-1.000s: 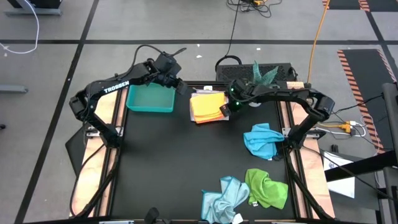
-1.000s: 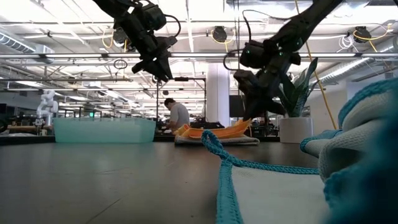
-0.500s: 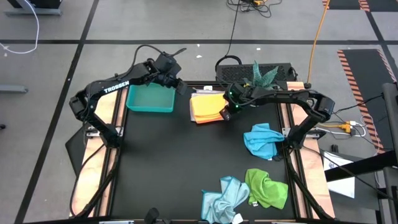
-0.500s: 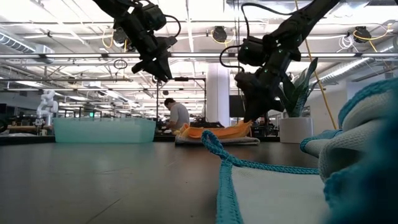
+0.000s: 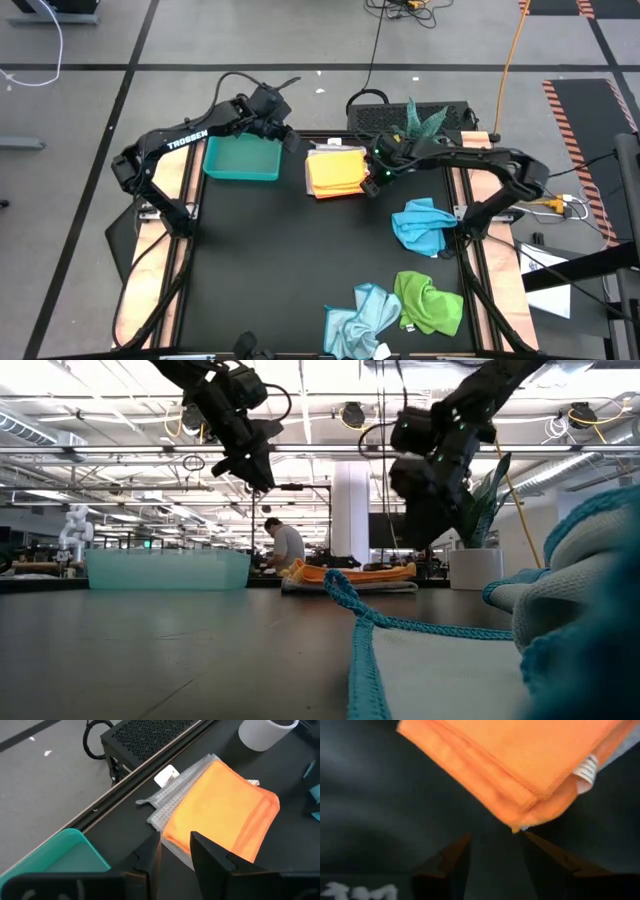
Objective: Fold microfiber towels
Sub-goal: Stack the folded orange microfiber towel on top of the folded gray microfiber towel
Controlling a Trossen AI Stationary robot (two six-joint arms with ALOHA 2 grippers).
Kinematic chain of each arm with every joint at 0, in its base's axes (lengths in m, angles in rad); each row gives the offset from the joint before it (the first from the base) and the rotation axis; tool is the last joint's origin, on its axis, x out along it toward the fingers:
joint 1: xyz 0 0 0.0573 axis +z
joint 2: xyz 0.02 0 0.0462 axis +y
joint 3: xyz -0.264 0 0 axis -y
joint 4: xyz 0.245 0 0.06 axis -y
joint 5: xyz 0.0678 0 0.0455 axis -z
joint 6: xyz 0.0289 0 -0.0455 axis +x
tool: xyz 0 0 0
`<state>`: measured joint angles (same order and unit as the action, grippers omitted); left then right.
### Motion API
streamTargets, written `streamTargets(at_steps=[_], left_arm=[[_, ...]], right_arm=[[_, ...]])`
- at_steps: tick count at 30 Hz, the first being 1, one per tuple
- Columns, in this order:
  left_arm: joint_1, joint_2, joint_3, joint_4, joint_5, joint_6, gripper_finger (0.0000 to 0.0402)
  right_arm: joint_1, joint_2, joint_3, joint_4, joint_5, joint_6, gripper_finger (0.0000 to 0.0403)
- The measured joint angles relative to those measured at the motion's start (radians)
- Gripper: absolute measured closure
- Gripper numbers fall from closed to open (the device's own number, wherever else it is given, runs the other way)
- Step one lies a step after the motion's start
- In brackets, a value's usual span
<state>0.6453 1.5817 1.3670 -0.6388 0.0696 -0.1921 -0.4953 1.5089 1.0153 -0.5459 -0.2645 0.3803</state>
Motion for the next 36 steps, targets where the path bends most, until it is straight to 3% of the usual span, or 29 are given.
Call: streamTargets(at_steps=[7, 15, 22, 30, 36], left_arm=[[-0.024, 0.045, -0.008, 0.078, -0.039, 0.04, 0.0293], [-0.058, 0.24, -0.011, 0.088, -0.026, 0.102, 0.0293], [-0.097, 0.321, -0.012, 0.068, 0.004, 0.145, 0.0293], [-0.105, 0.328, -0.011, 0.026, -0.071, 0.255, 0.0293], [-0.103, 0.328, -0.011, 0.032, -0.053, 0.363, 0.0293]], right_arm=[[0.0, -0.169, 0.0, 0.069, 0.058, 0.053, 0.0237], [-0.008, -0.279, 0.001, 0.202, 0.06, 0.064, 0.0243], [-0.008, -0.283, 0.0, 0.207, 0.06, 0.072, 0.0243], [-0.008, -0.282, 0.0, 0.204, 0.056, 0.072, 0.0243], [-0.008, -0.282, 0.0, 0.205, 0.055, 0.064, 0.0243]])
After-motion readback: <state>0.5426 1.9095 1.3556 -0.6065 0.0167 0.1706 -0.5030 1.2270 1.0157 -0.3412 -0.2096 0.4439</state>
